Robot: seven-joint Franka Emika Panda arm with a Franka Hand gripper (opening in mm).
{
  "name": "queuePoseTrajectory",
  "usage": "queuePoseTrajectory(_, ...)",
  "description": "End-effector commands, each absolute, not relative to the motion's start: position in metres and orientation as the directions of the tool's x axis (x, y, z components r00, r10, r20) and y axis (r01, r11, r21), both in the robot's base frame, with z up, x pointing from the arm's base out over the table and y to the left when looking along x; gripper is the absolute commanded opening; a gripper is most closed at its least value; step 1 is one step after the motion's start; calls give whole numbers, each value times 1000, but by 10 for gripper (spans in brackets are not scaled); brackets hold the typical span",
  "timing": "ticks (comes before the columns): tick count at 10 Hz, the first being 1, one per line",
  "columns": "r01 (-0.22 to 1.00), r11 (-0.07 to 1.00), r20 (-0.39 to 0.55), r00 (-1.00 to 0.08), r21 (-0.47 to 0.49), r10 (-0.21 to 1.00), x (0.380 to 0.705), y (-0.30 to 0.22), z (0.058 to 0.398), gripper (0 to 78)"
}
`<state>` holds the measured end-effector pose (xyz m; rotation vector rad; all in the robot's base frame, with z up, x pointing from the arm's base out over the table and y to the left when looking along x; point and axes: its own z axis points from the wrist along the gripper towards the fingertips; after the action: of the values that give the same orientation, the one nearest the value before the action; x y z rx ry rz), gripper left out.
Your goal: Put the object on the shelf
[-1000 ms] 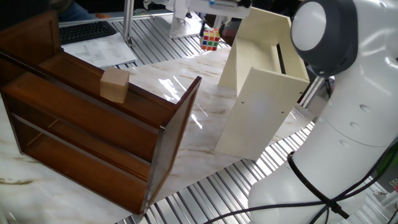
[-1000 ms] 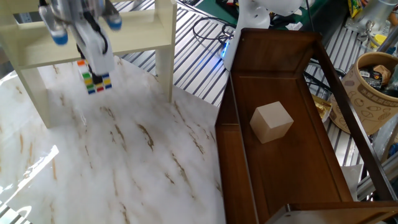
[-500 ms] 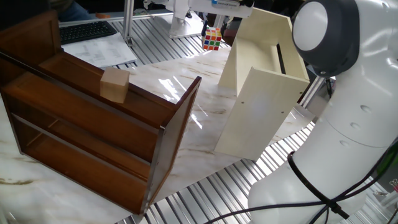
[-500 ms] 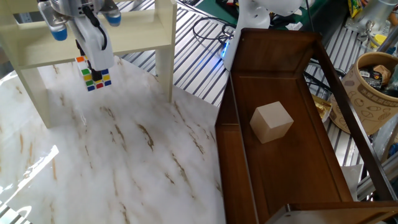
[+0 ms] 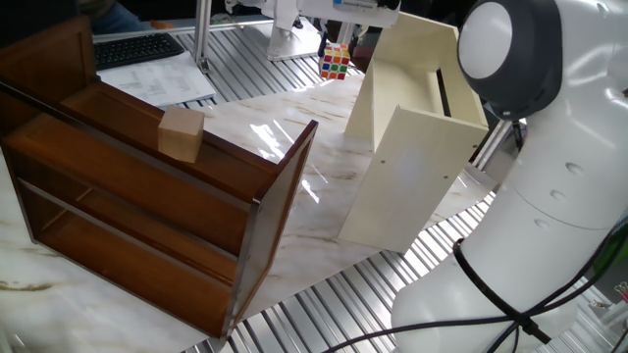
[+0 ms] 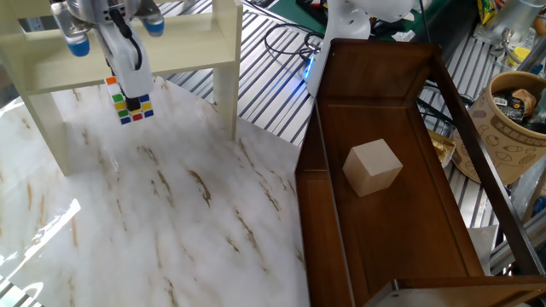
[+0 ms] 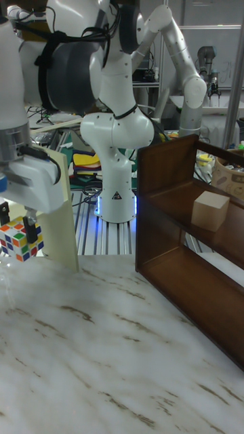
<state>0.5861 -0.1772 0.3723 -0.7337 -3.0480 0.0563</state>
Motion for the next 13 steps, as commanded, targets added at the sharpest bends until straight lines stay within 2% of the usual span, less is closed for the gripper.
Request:
queuePoseTrajectory(1,513,858,-50,-858,-40,511,586,-178,374,14)
queuePoseTrajectory(6,525,850,-47,-851,-34,523,586,-178,374,14)
queuePoseTrajectory(8,528,848,-37,-849,-34,527,583,-183,385,14)
queuePoseTrajectory(13,508,860,-42,-861,-34,507,556,-207,406,14)
